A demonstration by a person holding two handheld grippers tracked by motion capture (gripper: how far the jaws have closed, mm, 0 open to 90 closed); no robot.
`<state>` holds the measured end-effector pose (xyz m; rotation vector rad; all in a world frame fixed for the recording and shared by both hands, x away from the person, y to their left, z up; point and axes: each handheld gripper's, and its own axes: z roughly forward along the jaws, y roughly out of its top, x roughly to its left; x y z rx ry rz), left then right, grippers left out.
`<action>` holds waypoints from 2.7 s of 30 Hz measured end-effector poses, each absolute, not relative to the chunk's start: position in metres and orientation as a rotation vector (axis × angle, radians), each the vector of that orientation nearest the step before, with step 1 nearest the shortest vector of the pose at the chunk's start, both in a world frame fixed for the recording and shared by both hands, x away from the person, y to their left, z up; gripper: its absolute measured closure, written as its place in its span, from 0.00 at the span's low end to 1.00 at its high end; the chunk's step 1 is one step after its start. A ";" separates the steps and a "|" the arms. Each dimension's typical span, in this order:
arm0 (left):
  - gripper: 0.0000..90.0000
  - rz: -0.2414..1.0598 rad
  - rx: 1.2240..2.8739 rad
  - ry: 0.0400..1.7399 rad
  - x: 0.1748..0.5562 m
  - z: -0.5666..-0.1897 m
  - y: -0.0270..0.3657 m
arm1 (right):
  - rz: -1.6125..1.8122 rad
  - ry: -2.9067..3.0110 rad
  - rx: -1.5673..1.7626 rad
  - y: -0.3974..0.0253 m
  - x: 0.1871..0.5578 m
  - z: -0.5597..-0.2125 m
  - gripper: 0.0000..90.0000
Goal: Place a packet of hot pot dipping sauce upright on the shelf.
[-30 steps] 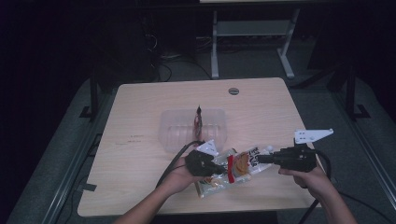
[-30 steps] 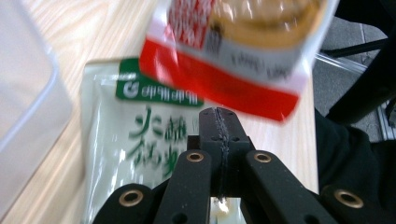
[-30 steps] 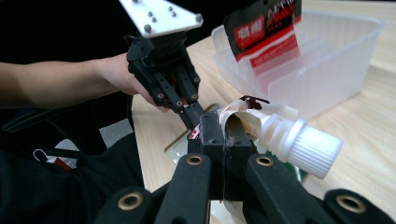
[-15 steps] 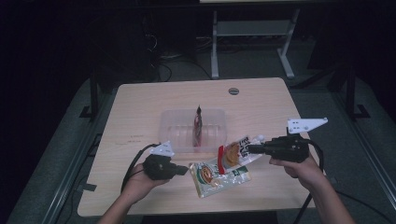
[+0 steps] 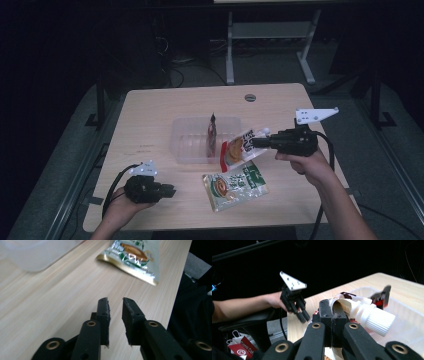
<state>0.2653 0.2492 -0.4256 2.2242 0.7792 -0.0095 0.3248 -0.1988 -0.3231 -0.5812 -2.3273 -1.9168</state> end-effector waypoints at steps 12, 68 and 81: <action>0.54 0.046 2.206 0.804 0.267 -0.431 0.256 | -1.978 -2.296 -0.542 -0.172 0.354 -0.295 0.99; 0.36 0.111 2.259 0.788 0.272 -0.440 0.257 | -1.565 -2.597 -0.696 -0.046 0.430 -0.356 0.98; 0.36 0.104 2.256 0.790 0.271 -0.440 0.257 | -1.608 -2.564 -0.680 -0.044 0.429 -0.352 0.95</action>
